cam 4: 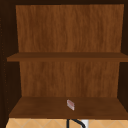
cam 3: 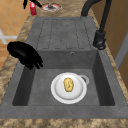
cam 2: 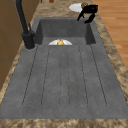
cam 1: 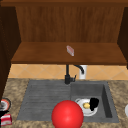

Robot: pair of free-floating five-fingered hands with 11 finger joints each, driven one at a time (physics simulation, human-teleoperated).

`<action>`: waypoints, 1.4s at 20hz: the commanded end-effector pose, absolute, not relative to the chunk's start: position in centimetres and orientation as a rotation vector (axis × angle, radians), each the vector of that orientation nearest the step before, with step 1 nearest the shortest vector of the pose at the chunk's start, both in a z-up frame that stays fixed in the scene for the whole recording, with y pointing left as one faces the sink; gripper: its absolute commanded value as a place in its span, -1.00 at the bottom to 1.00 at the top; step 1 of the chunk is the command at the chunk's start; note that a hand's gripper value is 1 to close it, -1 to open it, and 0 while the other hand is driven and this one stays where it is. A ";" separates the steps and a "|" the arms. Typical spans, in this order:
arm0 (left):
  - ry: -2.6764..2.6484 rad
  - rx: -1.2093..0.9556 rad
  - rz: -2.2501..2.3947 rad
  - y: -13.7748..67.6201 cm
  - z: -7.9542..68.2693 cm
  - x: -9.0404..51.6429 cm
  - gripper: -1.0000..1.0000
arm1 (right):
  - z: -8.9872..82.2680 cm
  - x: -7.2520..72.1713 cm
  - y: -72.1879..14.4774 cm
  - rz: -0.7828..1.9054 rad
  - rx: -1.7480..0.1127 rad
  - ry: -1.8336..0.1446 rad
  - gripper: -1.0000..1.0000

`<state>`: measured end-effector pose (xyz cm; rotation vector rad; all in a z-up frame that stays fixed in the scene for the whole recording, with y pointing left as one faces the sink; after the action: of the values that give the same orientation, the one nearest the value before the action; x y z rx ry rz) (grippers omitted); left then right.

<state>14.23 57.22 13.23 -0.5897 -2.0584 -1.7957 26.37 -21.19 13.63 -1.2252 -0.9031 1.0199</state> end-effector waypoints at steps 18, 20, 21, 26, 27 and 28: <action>-1.919 -0.757 -1.716 58.9 10.7 17.0 1.00 | 13.6 26.4 -21.2 1.020 -1.225 -0.903 0.00; -1.965 -0.724 -1.743 59.1 10.9 17.1 1.00 | 13.6 26.4 -21.2 1.020 -1.225 -0.903 0.00; -1.995 -0.699 -1.761 59.0 11.0 16.7 1.00 | 13.6 26.4 -21.2 1.020 -1.225 -0.903 0.00; -2.066 -0.617 -1.822 58.8 11.3 15.4 1.00 | 13.6 26.4 -21.2 1.020 -1.225 -0.903 0.00; -2.071 -0.614 -1.825 58.6 11.3 15.2 1.00 | 13.6 26.4 -21.2 1.020 -1.225 -0.903 0.00; -2.085 -0.593 -1.839 58.6 11.3 15.1 1.00 | 13.6 26.4 -21.2 1.020 -1.225 -0.903 0.00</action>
<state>15.80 58.71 11.25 -0.5911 -2.0677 -1.8097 26.37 -21.19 13.63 -1.2252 -0.9031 1.0199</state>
